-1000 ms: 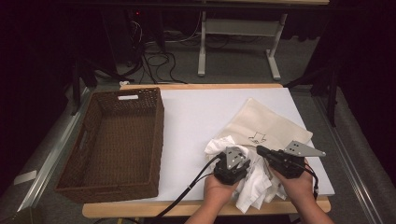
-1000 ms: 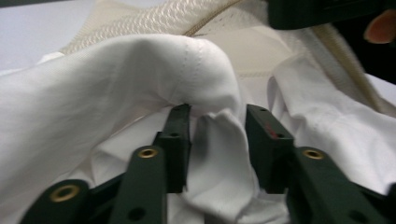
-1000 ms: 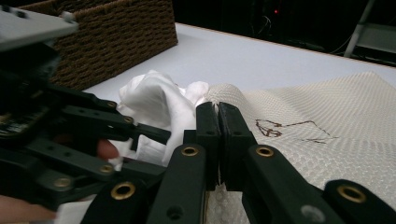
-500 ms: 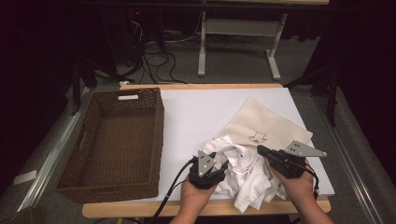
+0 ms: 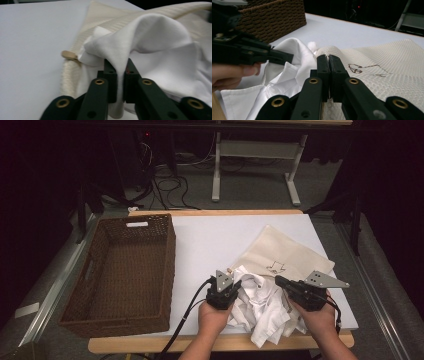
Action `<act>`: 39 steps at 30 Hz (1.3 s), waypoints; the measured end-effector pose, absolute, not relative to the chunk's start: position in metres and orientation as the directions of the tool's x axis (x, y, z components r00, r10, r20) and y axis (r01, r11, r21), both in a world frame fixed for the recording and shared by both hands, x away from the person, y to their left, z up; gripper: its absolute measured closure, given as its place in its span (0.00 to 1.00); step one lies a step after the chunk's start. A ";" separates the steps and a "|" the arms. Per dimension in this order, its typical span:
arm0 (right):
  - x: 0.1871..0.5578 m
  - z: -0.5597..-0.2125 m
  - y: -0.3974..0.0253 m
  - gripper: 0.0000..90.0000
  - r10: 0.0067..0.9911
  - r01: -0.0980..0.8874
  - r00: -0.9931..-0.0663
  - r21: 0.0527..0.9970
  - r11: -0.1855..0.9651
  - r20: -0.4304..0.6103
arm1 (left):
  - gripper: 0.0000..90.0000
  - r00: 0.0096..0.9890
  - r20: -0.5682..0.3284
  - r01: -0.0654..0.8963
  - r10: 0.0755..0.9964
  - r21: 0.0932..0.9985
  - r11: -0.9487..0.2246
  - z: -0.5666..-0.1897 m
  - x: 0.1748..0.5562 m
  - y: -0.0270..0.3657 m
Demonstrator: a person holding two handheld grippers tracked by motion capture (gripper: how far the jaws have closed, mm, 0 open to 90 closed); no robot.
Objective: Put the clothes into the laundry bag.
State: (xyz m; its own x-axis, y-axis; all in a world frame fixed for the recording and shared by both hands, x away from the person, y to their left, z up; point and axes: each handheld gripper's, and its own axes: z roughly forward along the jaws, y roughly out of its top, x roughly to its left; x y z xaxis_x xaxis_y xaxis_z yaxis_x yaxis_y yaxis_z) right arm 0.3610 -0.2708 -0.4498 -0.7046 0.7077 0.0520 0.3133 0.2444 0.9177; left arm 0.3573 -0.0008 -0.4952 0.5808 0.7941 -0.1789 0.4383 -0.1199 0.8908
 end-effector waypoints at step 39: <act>0.359 -0.449 -0.271 0.98 0.712 0.315 -0.700 0.918 0.241 0.054 | 0.32 0.597 -0.202 0.395 0.776 0.916 -0.066 -0.491 0.313 -0.018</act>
State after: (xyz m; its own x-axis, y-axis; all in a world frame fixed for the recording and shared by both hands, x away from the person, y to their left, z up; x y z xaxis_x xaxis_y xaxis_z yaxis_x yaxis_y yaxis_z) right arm 0.3589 -0.2714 -0.4491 -0.7004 0.7117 0.0541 0.3155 0.2407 0.9179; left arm 0.3132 -0.0176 -0.4912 0.5974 0.7761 -0.2017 0.3950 -0.0659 0.9163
